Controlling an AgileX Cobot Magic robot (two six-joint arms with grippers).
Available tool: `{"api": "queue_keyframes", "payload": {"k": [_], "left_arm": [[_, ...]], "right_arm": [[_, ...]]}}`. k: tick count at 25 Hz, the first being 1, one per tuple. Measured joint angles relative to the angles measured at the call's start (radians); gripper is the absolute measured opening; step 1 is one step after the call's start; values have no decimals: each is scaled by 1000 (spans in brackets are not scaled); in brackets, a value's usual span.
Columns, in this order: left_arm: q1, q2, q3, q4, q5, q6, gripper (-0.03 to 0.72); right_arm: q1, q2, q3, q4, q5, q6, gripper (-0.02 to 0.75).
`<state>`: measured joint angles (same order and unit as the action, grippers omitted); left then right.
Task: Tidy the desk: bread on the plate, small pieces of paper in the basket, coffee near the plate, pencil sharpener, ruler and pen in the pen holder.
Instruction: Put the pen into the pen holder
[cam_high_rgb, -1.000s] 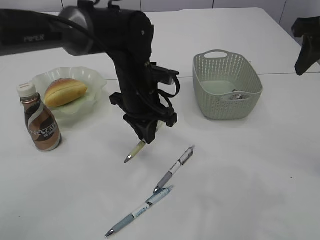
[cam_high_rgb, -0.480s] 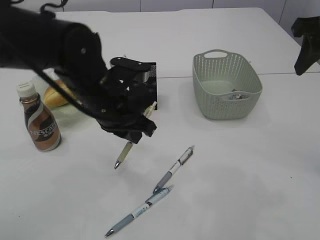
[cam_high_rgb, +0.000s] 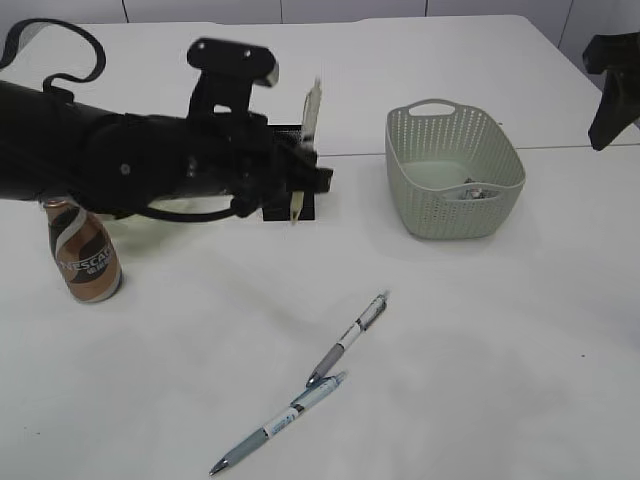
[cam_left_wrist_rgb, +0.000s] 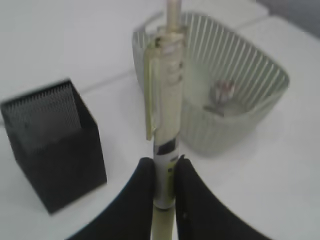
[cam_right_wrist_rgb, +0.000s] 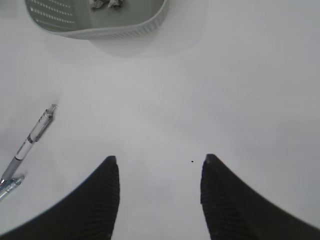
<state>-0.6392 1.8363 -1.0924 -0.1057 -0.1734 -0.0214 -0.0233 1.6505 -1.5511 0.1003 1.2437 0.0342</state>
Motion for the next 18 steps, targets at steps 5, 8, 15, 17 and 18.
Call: {"api": "queue_keyframes", "payload": {"k": [5,8,15,17,18], "left_arm": [[21,0,-74,0,-170,0,65],[64,22,-161,-2,-196,0,65],[149,155,-318,-5,-203,-1,67],[156,195,-351,-5,-203,-5,68],[156,212,-361,-5,-203,-5,68]], "right_arm": [[0,0,0,0,0,-2,386],[0,0,0,0,0,-2,386],[0,0,0,0,0,-6,386],[0,0,0,-4,0,-6,386],[0,0,0,-9,0,-6,386]]}}
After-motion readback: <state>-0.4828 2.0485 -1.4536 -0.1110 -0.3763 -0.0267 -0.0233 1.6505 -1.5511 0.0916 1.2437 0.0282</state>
